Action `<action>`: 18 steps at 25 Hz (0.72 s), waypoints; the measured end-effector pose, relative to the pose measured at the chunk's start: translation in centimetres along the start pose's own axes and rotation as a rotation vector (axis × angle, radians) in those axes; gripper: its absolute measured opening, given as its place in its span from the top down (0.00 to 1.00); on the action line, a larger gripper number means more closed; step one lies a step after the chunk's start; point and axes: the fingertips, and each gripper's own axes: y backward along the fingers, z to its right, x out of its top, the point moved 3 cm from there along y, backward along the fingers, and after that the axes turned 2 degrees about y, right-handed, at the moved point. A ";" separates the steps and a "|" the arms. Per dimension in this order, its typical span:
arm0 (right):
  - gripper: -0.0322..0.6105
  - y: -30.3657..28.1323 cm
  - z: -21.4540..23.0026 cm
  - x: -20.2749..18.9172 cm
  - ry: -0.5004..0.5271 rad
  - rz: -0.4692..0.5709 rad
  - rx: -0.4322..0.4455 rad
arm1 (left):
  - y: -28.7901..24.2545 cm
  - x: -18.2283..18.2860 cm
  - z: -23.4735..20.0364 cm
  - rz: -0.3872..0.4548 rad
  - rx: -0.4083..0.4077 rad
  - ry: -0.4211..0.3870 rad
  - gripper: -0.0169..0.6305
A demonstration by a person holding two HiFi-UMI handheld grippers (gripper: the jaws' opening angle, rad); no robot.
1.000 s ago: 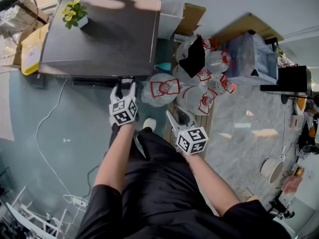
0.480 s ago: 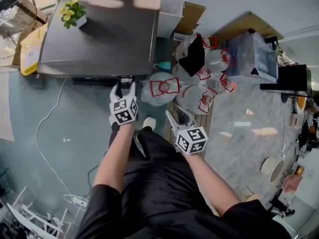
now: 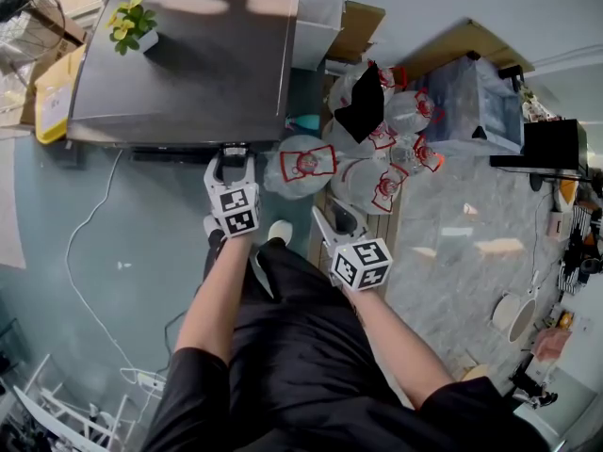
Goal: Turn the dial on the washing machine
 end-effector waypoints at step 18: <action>0.74 0.6 -0.3 -0.2 0.011 0.011 0.007 | 0.6 0.4 0.2 0.019 -0.058 -0.005 0.54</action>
